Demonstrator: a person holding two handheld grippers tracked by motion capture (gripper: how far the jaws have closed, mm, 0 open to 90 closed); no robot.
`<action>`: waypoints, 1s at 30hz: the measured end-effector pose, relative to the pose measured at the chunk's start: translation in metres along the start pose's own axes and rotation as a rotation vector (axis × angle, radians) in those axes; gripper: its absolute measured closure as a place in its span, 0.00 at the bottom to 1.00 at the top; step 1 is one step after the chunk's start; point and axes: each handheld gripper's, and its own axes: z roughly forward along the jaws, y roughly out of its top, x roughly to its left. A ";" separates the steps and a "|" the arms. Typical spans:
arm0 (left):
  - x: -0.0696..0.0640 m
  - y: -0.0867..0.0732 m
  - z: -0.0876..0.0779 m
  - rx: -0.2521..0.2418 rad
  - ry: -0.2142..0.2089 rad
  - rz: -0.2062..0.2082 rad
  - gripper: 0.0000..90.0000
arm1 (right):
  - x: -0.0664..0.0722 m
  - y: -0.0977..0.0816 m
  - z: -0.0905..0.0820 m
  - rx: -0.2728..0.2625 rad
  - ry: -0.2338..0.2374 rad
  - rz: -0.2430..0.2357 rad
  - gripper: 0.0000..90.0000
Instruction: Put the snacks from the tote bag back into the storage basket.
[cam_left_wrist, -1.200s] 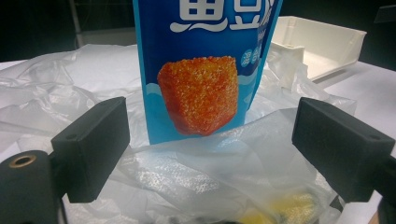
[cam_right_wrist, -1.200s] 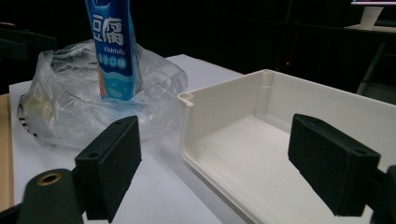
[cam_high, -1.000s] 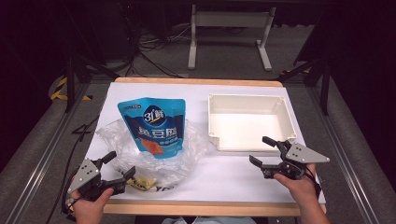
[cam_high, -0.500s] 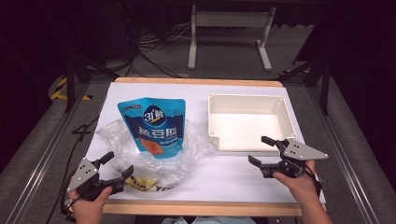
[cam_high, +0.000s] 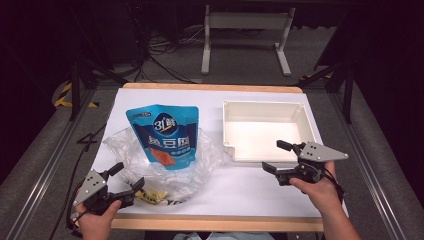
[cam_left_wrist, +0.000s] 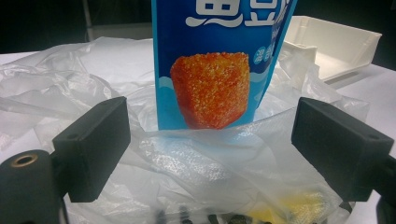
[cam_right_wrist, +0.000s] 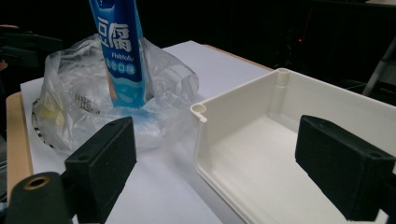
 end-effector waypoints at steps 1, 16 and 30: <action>0.000 0.000 0.000 0.000 0.000 0.000 0.14 | 0.000 0.000 0.000 0.000 0.000 0.000 0.15; 0.000 0.001 0.000 -0.003 0.000 0.008 0.14 | 0.003 0.028 0.005 -0.018 0.032 -0.015 0.13; 0.000 0.000 0.000 -0.003 -0.004 0.011 0.14 | 0.013 0.049 0.032 -0.047 0.082 -0.059 0.14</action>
